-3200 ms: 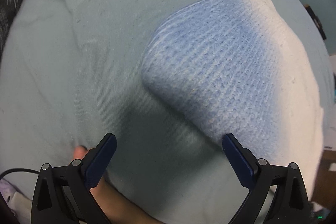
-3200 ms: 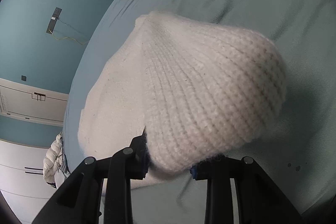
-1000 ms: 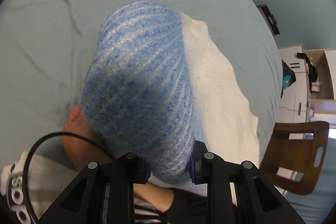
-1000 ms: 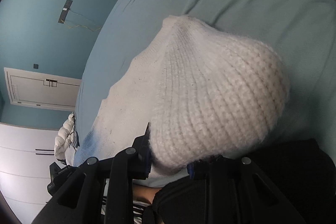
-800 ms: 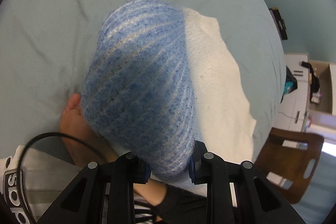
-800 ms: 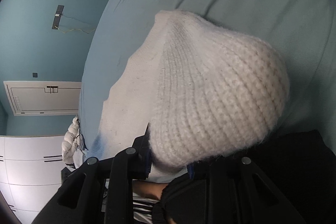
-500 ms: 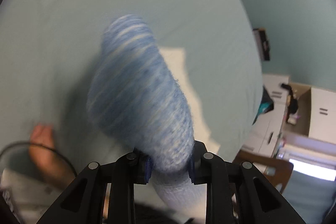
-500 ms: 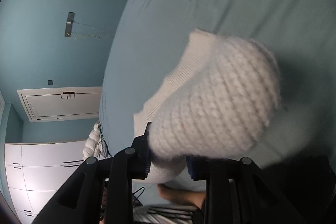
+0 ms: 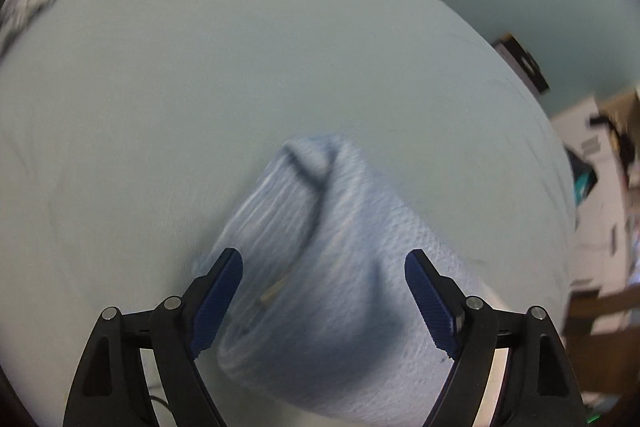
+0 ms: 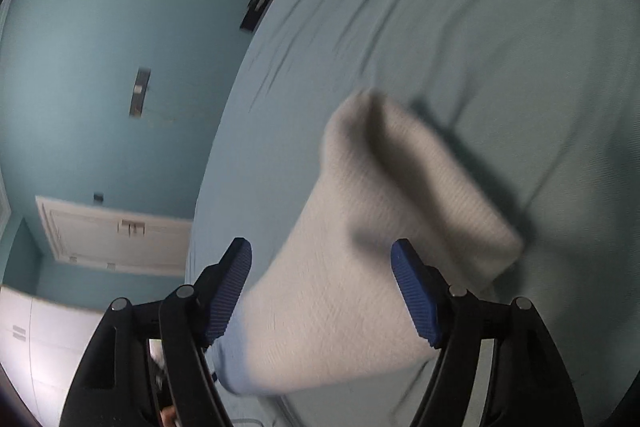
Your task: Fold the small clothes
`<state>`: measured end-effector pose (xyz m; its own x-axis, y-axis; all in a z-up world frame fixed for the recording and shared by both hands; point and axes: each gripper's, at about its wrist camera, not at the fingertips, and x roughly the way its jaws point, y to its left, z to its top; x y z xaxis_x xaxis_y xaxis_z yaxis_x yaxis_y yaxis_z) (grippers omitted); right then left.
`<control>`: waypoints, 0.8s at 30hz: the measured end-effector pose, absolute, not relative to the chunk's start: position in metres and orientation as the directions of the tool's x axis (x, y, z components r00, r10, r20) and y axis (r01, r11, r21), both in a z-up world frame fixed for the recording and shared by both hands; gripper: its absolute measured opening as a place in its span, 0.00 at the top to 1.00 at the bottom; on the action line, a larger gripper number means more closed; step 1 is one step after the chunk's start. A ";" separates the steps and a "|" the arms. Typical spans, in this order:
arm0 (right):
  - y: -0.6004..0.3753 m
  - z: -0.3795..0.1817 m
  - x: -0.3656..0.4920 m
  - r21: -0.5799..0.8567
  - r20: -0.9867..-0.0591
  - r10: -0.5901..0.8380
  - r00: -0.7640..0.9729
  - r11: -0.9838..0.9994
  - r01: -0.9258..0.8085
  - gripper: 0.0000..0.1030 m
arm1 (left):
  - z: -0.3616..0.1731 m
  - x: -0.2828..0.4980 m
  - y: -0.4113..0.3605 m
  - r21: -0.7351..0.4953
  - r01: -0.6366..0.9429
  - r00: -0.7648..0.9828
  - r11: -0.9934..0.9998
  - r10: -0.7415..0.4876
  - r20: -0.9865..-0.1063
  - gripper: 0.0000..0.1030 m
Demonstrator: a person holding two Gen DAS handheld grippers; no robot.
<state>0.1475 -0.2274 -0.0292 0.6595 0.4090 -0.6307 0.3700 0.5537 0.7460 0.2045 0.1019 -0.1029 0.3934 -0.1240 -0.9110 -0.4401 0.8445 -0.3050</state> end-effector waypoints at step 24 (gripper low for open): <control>-0.171 -0.012 0.156 0.291 -0.791 0.075 0.607 0.919 0.266 0.81 | -0.132 0.213 -0.003 0.250 -0.107 0.446 0.962 0.271 -0.853 0.00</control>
